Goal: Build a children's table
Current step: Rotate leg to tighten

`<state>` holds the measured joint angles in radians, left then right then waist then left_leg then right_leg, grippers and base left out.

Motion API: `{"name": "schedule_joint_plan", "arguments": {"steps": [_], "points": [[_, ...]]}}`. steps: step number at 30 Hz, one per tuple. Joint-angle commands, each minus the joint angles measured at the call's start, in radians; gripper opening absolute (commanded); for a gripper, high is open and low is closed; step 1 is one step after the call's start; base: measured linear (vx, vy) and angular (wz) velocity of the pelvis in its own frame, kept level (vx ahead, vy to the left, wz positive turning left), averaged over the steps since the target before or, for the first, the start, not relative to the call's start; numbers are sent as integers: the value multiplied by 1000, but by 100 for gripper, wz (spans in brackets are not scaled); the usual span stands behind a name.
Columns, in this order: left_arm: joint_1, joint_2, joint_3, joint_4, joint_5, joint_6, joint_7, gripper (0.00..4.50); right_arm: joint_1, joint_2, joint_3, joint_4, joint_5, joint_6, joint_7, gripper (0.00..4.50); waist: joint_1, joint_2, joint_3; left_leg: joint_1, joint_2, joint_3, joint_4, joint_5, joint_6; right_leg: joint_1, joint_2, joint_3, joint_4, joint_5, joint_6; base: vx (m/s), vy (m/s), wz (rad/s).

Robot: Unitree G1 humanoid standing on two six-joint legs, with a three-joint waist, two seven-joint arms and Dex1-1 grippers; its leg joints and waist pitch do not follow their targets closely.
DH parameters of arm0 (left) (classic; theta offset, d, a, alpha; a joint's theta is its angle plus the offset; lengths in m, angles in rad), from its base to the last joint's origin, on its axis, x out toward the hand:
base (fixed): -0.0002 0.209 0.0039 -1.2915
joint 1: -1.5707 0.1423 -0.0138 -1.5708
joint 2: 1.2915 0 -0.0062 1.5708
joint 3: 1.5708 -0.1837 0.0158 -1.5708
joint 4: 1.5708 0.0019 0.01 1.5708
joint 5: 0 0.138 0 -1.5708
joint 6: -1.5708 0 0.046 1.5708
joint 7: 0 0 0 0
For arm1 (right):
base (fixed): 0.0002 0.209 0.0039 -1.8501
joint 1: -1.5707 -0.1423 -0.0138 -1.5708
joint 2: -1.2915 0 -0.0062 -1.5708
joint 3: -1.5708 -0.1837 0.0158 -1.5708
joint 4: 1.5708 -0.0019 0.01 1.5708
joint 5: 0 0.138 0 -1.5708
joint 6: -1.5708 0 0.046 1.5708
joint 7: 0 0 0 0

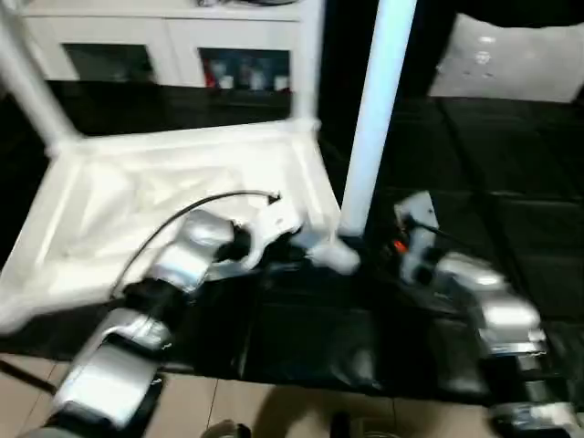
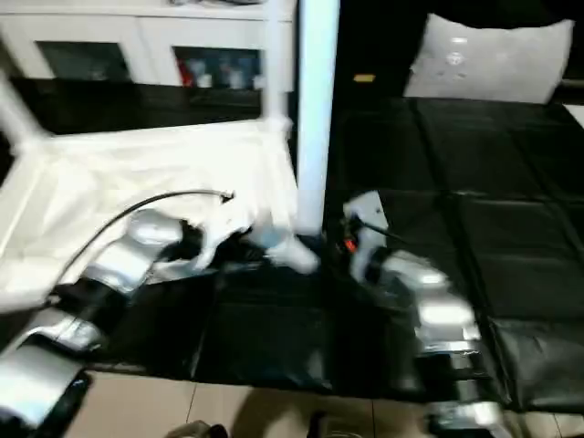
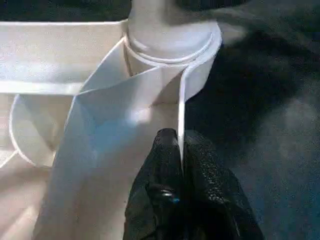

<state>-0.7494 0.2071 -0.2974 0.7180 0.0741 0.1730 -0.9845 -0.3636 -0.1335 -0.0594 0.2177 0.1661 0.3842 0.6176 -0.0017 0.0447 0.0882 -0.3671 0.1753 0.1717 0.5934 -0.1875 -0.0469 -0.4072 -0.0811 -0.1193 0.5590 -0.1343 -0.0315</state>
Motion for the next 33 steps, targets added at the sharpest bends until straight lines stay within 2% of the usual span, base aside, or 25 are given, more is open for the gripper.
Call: {"name": "schedule_joint_plan", "arguments": {"steps": [1, 2, 5, 6, 8, 12, 16, 17, 21, 22, 23, 24, 26, 27, 28, 29, 30, 31, 32, 33], "points": [[-52, -92, 16, -4, -20, 4, 109, 0, -21, 110, 68, 25, -31, 57, -160, 200, -2, -6, -73, 8, 38, -23, -67, -238, 48, 53, -72, 43, -92, -494, -117, 0, 0, 0], [-58, -109, 16, 7, -14, 0, 134, 0, -29, 140, 59, 37, -24, 62, -196, 200, -6, 1, -70, 6, 36, -23, -68, -232, 58, 54, -71, 43, -93, -481, -116, 0, 0, 0], [-66, -143, 14, 25, -4, -13, 175, 0, -35, 177, 69, 48, -47, 43, -249, 200, -13, -1, -70, 6, 37, -22, -68, -242, 76, 54, -70, 44, -94, -461, -121, 0, 0, 0], [-66, -151, 14, 29, -3, -18, 183, 0, -34, 183, 66, 48, -55, 31, -265, 234, -14, 0, -69, 5, 38, -22, -69, -242, 78, 54, -69, 44, -93, -457, -121, 0, 0, 0], [-65, -165, 13, 37, 4, -27, 196, 0, -30, 195, 52, 48, -65, 11, -297, 269, -16, -3, -67, 3, 40, -23, -70, -241, 84, 55, -69, 46, -92, -445, -123, 0, 0, 0], [-55, -169, 5, 43, 15, -57, 198, 0, 9, 173, 38, 24, -86, -3, -327, 303, -17, -4, -61, 7, 40, -23, -73, -265, 89, 52, -70, 46, -97, -481, -113, 0, 0, 0], [-43, -151, -6, 49, 21, -109, 167, 0, 52, 113, 40, -4, -115, -61, -325, 331, -14, -5, -60, 7, 43, -23, -76, -264, 92, 52, -71, 50, -95, -449, -115, 0, 0, 0], [-40, -145, -9, 54, 23, -123, 161, 0, 68, 109, 17, -25, -80, -52, -300, 346, -12, -5, -60, 5, 42, -22, -76, -257, 101, 54, -72, 51, -94, -439, -122, 0, 0, 0], [-32, -138, -12, 71, 37, -208, 145, 0, 124, 59, -19, -95, -70, -77, -270, 377, -7, -4, -61, 2, 42, -21, -75, -229, 121, 56, -73, 52, -93, -429, -119, 0, 0, 0], [-31, -139, -11, 72, 37, -217, 147, 0, 134, 50, -24, -109, -64, -80, -258, 390, -6, -7, -62, 1, 41, -20, -74, -225, 122, 58, -74, 51, -93, -429, -119, 0, 0, 0], [-29, -144, -1, 76, 27, -234, 155, 0, 166, 27, -45, -164, -34, -78, -224, 405, 0, -14, -61, 1, 40, -17, -73, -208, 137, 58, -72, 53, -94, -430, -111, 0, 0, 0], [-26, -147, 8, 71, 14, -240, 154, 0, 188, 10, -57, -204, -13, -76, -201, 411, 5, -11, -62, 3, 40, -17, -73, -205, 140, 57, -74, 53, -94, -436, -110, 0, 0, 0], [-18, -148, 18, 50, -14, -238, 129, 0, 220, -24, -57, -263, 27, -78, -151, 420, 6, -12, -60, 1, 40, -16, -74, -205, 143, 58, -73, 51, -96, -461, -99, 0, 0, 0], [-9, -147, 26, 24, -40, -225, 97, 44, 239, -46, -53, -302, 51, -80, -116, 445, 9, -23, -61, 0, 39, -15, -73, -198, 148, 60, -74, 50, -96, -475, -89, 0, 0, 0], [2, -144, 35, -14, -59, -206, 85, 44, 244, -61, -50, -331, 71, -55, -93, 445, 10, -21, -61, -1, 39, -16, -73, -192, 151, 61, -75, 50, -96, -477, -88, 0, 0, 0], [23, -138, 55, -80, -90, -171, 65, 55, 248, -80, -49, -376, 101, -8, -62, 450, 12, -16, -65, -4, 44, -19, -74, -183, 156, 63, -78, 50, -91, -459, -104, 0, 0, 0], [26, -138, 57, -88, -94, -165, 63, 61, 248, -82, -49, -380, 104, -3, -59, 450, 14, -8, -67, -4, 48, -21, -75, -178, 157, 63, -79, 51, -88, -438, -118, 0, 0, 0], [42, -126, 64, -137, -112, -133, 47, 61, 245, -91, -45, -401, 118, 10, -43, 450, 11, -5, -66, -5, 52, -21, -75, -178, 160, 55, -75, 52, -87, -406, -130, 0, 0, 0], [69, -102, 78, -212, -132, -77, 41, 72, 229, -88, -45, -419, 146, 24, -31, 450, 11, -7, -67, -4, 54, -21, -76, -181, 156, 57, -75, 52, -83, -387, -140, 0, 0, 0], [92, -80, 90, -272, -146, -29, 41, 93, 217, -87, -42, -433, 171, 31, -15, 450, 11, 0, -66, -6, 60, -24, -79, -185, 151, 61, -77, 53, -76, -343, -167, 0, 0, 0]]}}
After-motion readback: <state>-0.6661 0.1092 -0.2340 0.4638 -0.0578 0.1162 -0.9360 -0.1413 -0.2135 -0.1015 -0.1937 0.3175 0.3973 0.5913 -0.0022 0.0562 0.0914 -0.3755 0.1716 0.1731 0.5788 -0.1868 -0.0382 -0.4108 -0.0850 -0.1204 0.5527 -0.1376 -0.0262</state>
